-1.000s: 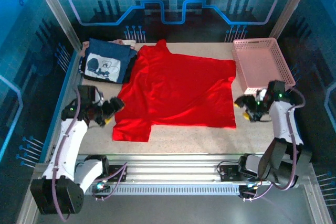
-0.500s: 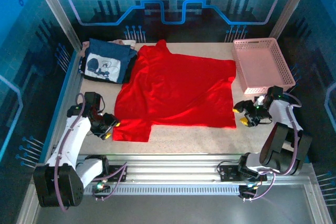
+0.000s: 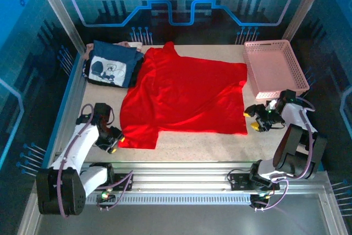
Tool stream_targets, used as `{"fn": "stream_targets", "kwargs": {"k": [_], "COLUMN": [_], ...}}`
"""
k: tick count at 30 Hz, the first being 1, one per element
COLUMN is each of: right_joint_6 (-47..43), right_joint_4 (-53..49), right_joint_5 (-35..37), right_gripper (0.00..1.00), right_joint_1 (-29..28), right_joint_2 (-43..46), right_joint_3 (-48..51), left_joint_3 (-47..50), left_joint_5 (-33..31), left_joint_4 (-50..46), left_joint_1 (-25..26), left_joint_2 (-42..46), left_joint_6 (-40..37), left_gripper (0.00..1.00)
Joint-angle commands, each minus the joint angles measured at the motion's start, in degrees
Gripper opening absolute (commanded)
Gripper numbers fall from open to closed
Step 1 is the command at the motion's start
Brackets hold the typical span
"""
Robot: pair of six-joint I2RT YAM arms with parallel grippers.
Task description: Fold and stack the t-shirts
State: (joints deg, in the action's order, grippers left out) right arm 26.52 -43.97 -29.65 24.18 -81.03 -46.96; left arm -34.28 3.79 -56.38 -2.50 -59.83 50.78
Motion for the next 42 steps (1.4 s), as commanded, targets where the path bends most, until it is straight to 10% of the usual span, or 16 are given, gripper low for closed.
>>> {"fn": "stream_targets", "kwargs": {"k": [1, 14, 22, 42], "right_joint_6": [-0.36, -0.92, 0.07, 4.07], "right_joint_4": [0.11, 0.96, 2.13, 0.21], "right_joint_5": [-1.99, -0.72, 2.96, 7.50], "right_gripper": [0.63, 0.62, 0.61, 0.55], "right_joint_1": [0.86, 0.85, 0.17, -4.66], "right_joint_2": [-1.00, -3.07, -4.91, -4.69], "right_joint_3": [-1.51, -1.30, -0.48, 5.18], "left_joint_3": [1.61, 5.72, 5.19, 5.28], "left_joint_5": [-0.67, 0.84, 1.70, 5.60], "left_joint_4": [1.50, 16.69, 18.96, 14.03], "left_joint_1": [0.92, 0.92, 0.77, 0.83], "left_joint_2": [1.44, -6.63, -9.80, 3.23], "left_joint_6": [4.50, 2.94, 1.03, 2.17], "left_gripper": [0.45, 0.39, 0.00, 0.00]}}
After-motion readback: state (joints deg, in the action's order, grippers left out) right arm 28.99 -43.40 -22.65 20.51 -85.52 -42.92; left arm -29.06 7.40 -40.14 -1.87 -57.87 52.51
